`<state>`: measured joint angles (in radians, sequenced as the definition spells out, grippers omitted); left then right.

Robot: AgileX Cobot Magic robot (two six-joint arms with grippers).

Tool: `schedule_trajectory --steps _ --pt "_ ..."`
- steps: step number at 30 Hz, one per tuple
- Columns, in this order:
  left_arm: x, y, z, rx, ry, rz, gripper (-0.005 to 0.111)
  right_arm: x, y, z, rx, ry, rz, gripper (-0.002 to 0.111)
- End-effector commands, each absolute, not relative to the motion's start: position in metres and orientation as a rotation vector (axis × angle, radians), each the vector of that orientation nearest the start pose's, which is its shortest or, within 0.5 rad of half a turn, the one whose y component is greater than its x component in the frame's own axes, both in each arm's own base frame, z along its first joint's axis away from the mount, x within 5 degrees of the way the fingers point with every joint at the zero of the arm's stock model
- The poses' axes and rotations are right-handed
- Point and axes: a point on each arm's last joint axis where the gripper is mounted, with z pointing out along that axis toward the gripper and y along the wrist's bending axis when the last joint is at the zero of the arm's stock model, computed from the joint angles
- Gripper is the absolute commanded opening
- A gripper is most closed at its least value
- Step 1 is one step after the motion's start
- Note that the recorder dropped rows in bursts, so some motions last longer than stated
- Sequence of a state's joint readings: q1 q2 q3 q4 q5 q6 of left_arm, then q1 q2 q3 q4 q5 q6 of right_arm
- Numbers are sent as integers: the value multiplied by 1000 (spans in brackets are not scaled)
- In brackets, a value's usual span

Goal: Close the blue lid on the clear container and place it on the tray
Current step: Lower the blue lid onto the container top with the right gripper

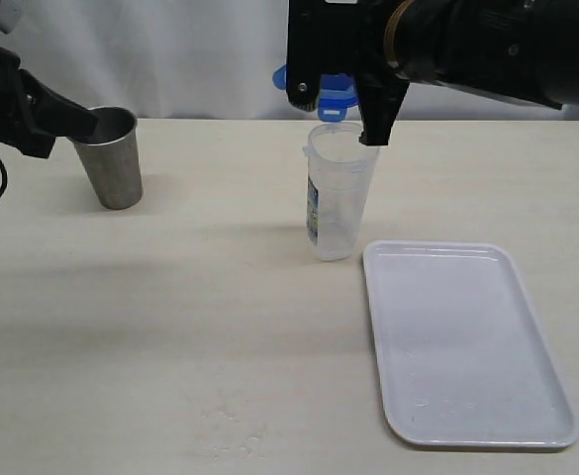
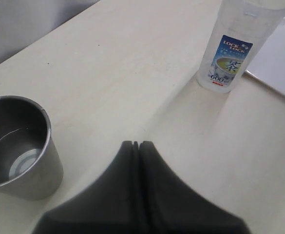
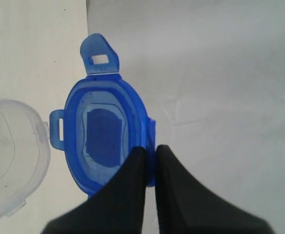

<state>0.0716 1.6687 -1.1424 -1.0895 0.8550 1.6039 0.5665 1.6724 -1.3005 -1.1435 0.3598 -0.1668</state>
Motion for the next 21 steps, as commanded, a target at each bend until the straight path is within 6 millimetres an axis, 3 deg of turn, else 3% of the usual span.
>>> schedule_trajectory --steps 1,15,21 --pt "346 -35 260 979 2029 -500 0 346 183 313 -1503 1438 -756 4" --pt "346 -36 260 981 2029 -504 0 337 182 292 -1623 1514 -700 4" --pt "346 -35 260 980 2029 -502 0 321 203 289 -1704 1488 -702 4"
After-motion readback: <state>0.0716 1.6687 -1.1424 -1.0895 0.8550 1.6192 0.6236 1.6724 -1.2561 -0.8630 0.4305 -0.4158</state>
